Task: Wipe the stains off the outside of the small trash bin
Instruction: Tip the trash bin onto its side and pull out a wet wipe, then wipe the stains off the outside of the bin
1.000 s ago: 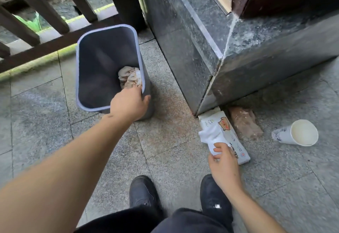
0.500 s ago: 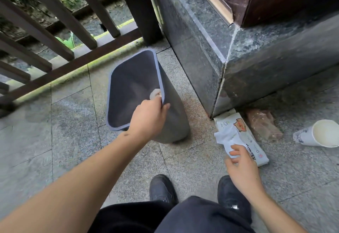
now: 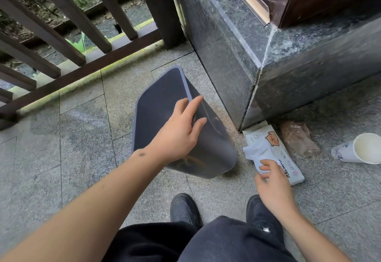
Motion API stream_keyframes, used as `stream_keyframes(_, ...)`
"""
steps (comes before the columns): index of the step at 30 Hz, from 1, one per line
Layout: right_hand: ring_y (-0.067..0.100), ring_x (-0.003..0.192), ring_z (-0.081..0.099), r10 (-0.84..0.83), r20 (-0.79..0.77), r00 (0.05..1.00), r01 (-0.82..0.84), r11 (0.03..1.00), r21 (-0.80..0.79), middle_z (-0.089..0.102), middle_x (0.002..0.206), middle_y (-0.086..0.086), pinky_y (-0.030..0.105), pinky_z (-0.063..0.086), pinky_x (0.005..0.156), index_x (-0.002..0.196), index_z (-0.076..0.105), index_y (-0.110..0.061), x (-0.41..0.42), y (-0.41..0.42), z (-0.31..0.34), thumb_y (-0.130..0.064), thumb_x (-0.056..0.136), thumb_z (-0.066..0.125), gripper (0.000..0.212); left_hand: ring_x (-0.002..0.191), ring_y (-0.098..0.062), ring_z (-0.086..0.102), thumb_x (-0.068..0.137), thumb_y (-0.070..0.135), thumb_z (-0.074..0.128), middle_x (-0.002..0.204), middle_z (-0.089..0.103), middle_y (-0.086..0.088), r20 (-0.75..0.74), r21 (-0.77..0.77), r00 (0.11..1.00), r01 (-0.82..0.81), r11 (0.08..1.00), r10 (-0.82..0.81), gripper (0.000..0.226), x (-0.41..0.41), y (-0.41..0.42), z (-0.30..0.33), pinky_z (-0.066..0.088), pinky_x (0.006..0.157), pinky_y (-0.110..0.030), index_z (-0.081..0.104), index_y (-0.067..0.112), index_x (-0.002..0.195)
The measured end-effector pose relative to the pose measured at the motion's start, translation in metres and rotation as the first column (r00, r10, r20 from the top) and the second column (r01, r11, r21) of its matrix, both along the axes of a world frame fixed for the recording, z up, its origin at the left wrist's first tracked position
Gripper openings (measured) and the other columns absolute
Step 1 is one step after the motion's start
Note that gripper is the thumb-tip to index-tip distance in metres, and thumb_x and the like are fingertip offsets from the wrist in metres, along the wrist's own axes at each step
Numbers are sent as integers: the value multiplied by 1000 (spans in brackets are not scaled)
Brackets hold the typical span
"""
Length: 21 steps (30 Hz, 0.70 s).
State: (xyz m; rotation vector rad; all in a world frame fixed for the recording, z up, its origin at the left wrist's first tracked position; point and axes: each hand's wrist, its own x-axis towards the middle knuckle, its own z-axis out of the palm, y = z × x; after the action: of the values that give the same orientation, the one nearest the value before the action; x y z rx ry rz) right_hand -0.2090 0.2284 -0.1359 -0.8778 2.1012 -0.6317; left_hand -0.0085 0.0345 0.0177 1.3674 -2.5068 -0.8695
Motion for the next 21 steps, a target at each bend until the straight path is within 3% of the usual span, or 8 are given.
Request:
stream_keyframes(2, 15, 101, 61, 14, -28, 999, -14, 1000, 9, 56, 121, -1, 32, 43, 81, 126, 49, -19, 0, 1, -3, -13, 93, 63, 36, 143, 2, 19, 103, 42, 43, 164, 6, 6, -10, -13, 1000, 15, 1000, -15, 58, 1, -3, -1, 21, 102, -10, 23, 29, 156)
stream_keyframes(4, 20, 112, 58, 34, -60, 998, -33, 999, 23, 55, 126, 2, 34, 44, 87, 127, 50, -16, 0, 2, -6, -14, 92, 64, 38, 144, 12, 4, 104, 39, 43, 165, -6, 15, -9, -75, 999, 30, 997, -30, 57, 5, -8, 1, 14, 105, -7, 26, 27, 157)
stream_keyframes(7, 24, 123, 48, 64, -125, 990, -58, 997, 53, 53, 129, 5, 37, 42, 95, 130, 52, -13, -1, 5, -10, -19, 91, 66, 42, 149, 1, -2, 105, 34, 43, 167, 8, 11, -6, -89, 1000, 23, 996, -24, 52, 10, -14, 4, 12, 116, -21, 31, 27, 155)
stream_keyframes(11, 26, 126, 40, 143, -285, 948, -117, 987, 108, 51, 133, 7, 45, 43, 101, 131, 54, -11, -4, 8, -18, -28, 90, 68, 47, 149, 1, -3, 101, 41, 49, 165, 13, 12, -24, -58, 1000, 9, 998, -10, 50, 13, -11, 3, 10, 113, -18, 40, 30, 149)
stream_keyframes(17, 26, 135, 35, 372, -497, 784, -255, 923, 288, 41, 146, 4, 44, 34, 106, 135, 53, -22, -19, -12, -32, -45, 86, 71, 57, 150, 1, -2, 102, 43, 45, 165, 15, 12, -37, -37, 999, 27, 999, -28, 44, 9, -3, 4, 17, 117, -31, 45, 31, 144)
stream_keyframes(21, 26, 135, 33, 486, -525, 699, -294, 864, 408, 39, 147, 3, 42, 32, 104, 125, 58, -28, -34, -20, -45, -42, 86, 70, 43, 150, 0, -1, 102, 40, 48, 165, 17, 11, -39, -57, 999, 22, 998, -25, 41, 3, 1, 5, 17, 117, -29, 48, 30, 142)
